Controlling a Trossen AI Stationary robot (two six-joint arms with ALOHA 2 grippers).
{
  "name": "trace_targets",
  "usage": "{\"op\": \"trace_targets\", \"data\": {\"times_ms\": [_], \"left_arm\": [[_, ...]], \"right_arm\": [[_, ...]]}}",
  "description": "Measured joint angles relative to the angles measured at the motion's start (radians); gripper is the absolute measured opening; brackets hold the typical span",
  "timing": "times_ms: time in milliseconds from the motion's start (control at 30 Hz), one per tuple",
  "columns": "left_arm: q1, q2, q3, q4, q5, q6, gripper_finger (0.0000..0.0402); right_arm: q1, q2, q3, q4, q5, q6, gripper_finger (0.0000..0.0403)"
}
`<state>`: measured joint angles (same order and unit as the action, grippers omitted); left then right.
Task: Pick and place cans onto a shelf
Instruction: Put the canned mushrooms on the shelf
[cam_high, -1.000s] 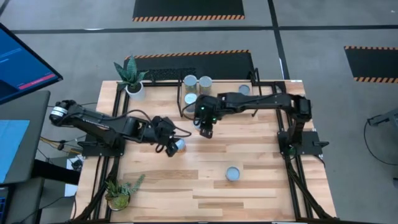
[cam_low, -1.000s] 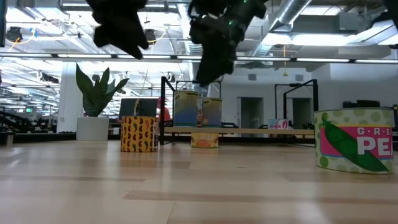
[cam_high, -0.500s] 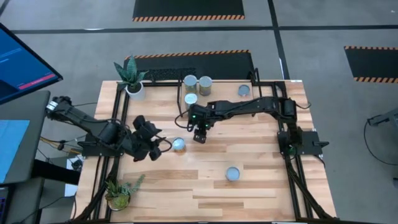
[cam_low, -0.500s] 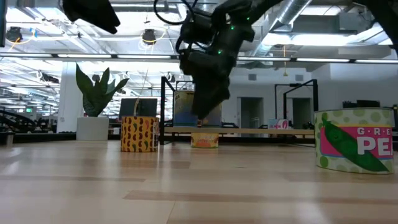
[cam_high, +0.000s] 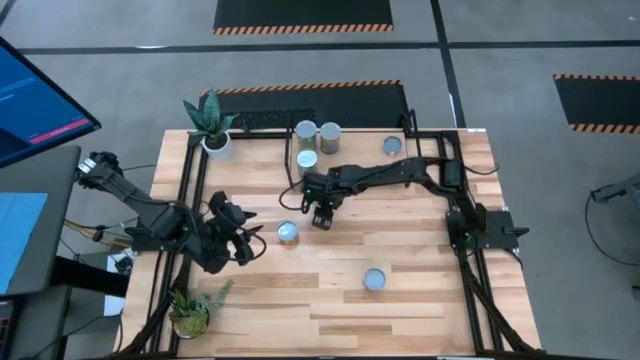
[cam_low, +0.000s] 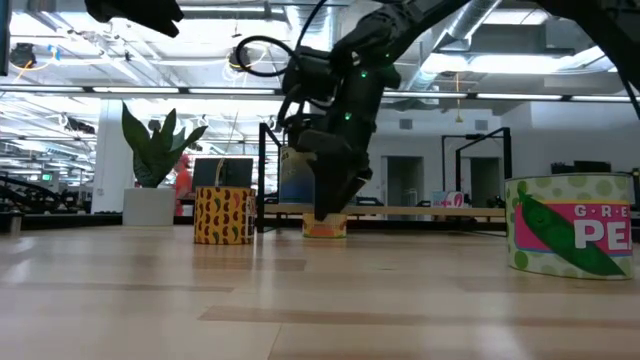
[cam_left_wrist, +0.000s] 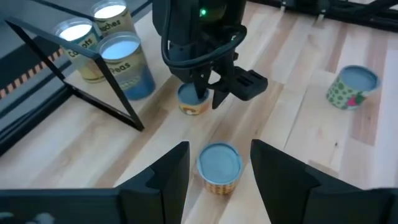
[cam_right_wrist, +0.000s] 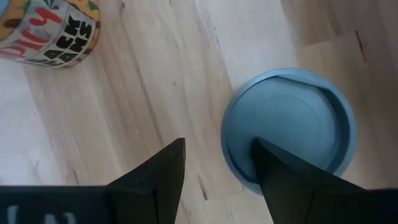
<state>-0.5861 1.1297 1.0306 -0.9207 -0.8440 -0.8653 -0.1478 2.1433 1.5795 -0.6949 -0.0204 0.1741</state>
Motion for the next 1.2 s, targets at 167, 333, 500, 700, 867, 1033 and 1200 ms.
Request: {"op": "trace_targets", "data": {"times_ms": [167, 333, 500, 700, 867, 1033, 1200], "left_arm": [[-0.013, 0.001, 0.0, 0.007, -0.006, -0.025, 0.0163], [-0.013, 0.0, 0.0, 0.021, -0.029, -0.027, 0.0163], [-0.013, 0.0, 0.0, 0.022, -0.059, -0.03, 0.0163], [-0.013, 0.0, 0.0, 0.022, -0.086, -0.03, 0.0163], [-0.013, 0.0, 0.0, 0.021, -0.087, -0.03, 0.0163], [-0.013, 0.0, 0.0, 0.021, -0.087, -0.03, 0.0163], [-0.013, 0.0, 0.0, 0.021, -0.087, -0.03, 0.0163]], "right_arm": [[0.013, 0.012, 0.0, -0.007, 0.009, 0.009, 0.0203], [0.033, 0.005, -0.002, -0.03, 0.079, 0.047, 0.0166], [0.054, 0.005, -0.003, -0.085, 0.126, 0.094, 0.0077], [0.084, -0.002, 0.039, -0.183, 0.131, 0.099, 0.0014], [0.121, -0.024, 0.142, -0.385, 0.105, 0.084, 0.0006], [0.139, -0.093, 0.214, -0.577, 0.117, 0.083, 0.0005], [0.134, -0.2, 0.216, -0.724, 0.17, 0.141, 0.0004]]}}
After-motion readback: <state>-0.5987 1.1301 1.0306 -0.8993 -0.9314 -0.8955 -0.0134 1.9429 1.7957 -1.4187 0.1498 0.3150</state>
